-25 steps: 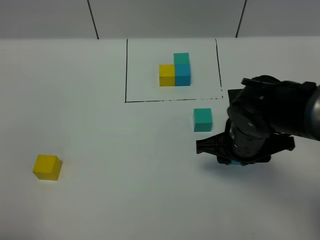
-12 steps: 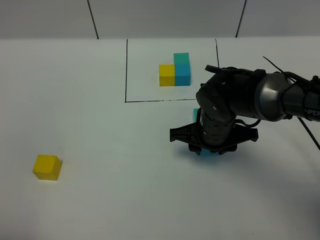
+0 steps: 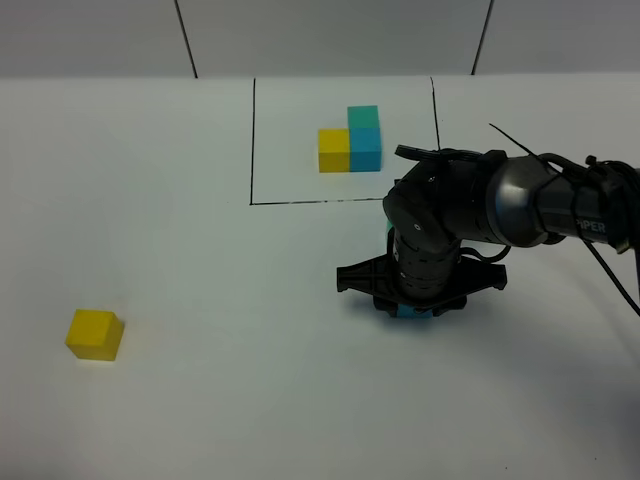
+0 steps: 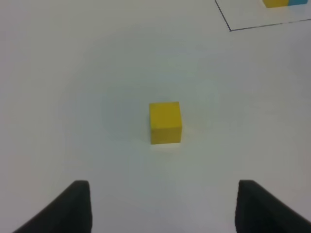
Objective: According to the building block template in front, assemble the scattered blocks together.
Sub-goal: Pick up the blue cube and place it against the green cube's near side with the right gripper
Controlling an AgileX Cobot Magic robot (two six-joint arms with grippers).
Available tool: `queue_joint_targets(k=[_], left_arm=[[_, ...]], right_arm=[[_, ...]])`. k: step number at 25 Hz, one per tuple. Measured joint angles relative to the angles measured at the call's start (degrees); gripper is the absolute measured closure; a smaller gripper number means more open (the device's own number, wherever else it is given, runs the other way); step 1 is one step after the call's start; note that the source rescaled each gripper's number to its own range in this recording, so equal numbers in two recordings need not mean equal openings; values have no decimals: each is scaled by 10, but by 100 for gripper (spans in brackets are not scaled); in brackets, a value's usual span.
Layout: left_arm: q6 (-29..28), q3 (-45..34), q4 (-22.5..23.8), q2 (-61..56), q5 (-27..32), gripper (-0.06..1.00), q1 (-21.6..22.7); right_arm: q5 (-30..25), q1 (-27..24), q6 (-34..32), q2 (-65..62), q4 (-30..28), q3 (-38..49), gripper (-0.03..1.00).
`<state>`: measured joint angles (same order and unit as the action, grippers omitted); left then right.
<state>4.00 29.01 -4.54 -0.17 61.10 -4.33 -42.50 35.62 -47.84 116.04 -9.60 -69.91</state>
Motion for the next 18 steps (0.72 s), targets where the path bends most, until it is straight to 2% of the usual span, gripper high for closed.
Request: queue_joint_targets(k=[18], left_arm=[[0, 0, 0, 0, 1, 55, 0]], right_arm=[[29, -10, 0, 10, -18, -4, 96]])
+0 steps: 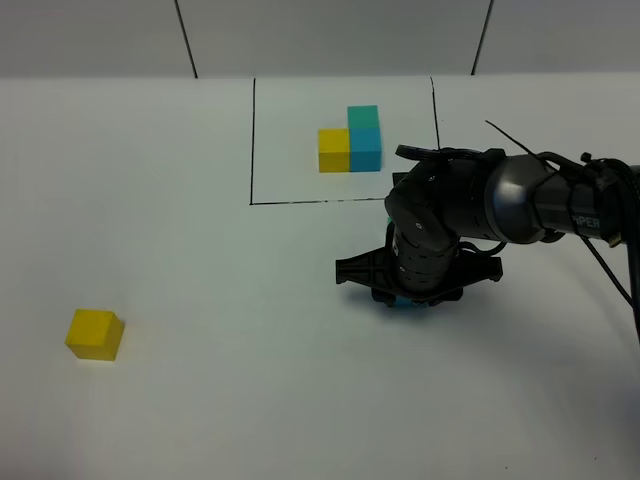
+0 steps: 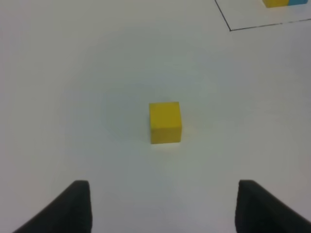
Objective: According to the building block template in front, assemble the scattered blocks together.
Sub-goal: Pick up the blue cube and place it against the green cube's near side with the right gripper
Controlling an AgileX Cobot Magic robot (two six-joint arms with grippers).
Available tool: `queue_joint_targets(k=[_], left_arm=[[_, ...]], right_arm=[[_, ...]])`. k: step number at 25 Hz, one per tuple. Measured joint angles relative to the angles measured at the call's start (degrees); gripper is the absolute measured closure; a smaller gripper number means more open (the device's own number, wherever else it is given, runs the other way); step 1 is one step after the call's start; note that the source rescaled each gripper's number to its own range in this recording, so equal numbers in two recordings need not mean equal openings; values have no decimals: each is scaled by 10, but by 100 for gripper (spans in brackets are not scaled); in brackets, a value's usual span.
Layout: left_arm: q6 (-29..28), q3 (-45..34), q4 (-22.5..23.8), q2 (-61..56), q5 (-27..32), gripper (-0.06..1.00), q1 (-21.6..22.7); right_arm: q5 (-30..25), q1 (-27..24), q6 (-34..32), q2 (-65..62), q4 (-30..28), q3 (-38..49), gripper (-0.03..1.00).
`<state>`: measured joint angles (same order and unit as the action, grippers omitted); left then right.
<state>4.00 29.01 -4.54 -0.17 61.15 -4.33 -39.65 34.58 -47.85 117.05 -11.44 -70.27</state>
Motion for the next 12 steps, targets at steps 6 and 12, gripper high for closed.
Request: queue_joint_targets(k=[6, 12], left_arm=[[0, 0, 0, 0, 0, 55, 0], [-1, 0, 0, 0, 0, 55, 0]], right_arm=[[8, -7, 0, 1, -7, 0, 96], [10, -9, 0, 1, -16, 0, 96]])
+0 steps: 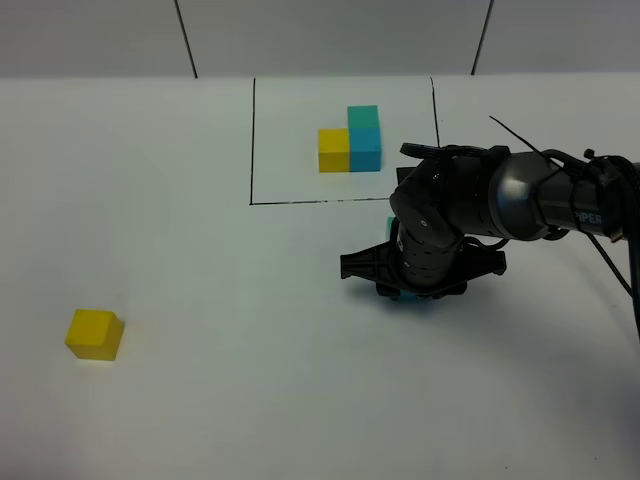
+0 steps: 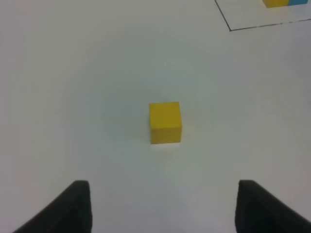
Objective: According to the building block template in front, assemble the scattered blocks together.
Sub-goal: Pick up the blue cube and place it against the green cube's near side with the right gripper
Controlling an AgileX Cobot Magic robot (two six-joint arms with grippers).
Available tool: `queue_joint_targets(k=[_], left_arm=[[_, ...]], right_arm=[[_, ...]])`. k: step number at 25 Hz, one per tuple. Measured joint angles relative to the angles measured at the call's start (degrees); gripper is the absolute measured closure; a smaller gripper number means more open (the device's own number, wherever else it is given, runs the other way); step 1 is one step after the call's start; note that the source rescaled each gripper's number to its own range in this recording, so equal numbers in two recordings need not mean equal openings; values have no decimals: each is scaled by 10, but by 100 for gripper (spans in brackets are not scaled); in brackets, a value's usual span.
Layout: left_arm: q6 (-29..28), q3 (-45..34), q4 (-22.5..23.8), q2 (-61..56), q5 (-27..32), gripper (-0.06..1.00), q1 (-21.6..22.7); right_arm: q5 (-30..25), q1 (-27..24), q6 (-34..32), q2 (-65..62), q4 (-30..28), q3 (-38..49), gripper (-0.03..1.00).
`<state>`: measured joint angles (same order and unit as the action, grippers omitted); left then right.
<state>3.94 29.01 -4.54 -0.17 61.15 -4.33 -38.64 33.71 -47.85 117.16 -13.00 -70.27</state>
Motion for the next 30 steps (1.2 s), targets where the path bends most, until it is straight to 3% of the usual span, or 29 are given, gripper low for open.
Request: queue_joint_targets(k=[30], left_arm=[[0, 0, 0, 0, 0, 55, 0]], right_arm=[[6, -1, 0, 1, 10, 0, 96]])
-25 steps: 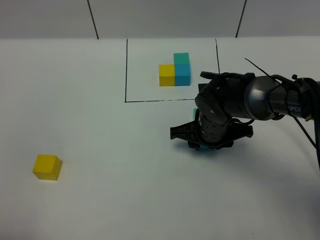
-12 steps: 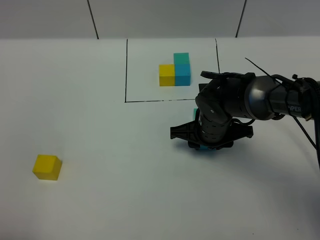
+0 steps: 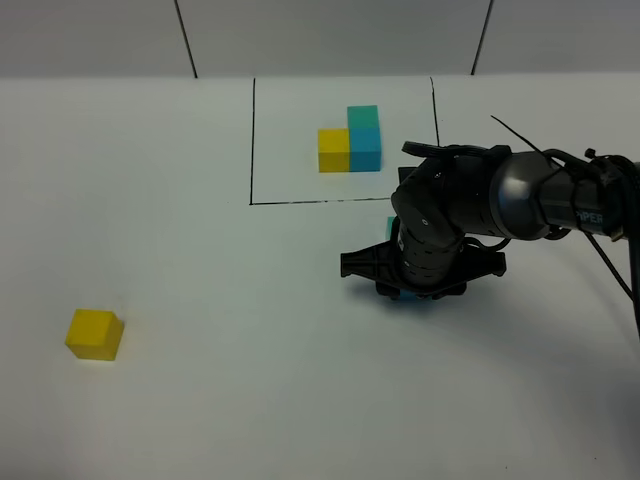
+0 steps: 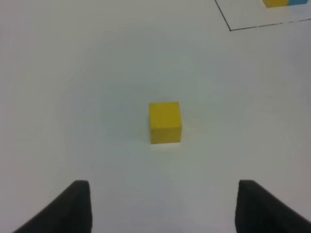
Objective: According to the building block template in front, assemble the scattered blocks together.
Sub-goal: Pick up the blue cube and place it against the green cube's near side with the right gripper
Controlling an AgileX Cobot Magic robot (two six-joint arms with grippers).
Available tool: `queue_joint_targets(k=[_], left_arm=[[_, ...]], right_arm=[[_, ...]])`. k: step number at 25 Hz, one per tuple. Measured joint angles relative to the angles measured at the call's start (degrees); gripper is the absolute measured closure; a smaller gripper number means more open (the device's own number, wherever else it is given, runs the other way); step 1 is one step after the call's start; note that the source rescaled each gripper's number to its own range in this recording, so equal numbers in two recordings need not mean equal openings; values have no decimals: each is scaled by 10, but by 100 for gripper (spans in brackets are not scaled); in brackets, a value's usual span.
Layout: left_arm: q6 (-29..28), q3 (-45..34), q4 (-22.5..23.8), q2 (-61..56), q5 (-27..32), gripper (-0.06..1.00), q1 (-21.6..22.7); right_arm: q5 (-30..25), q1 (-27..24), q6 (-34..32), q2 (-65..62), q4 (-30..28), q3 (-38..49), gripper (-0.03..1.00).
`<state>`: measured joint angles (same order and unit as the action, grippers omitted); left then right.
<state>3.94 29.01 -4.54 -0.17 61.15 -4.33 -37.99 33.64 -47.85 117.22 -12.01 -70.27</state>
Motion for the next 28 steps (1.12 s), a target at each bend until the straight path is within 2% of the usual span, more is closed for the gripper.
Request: queue_joint_targets(k=[28], left_arm=[[0, 0, 0, 0, 0, 55, 0]], right_arm=[[16, 0, 0, 2, -1, 0, 97]])
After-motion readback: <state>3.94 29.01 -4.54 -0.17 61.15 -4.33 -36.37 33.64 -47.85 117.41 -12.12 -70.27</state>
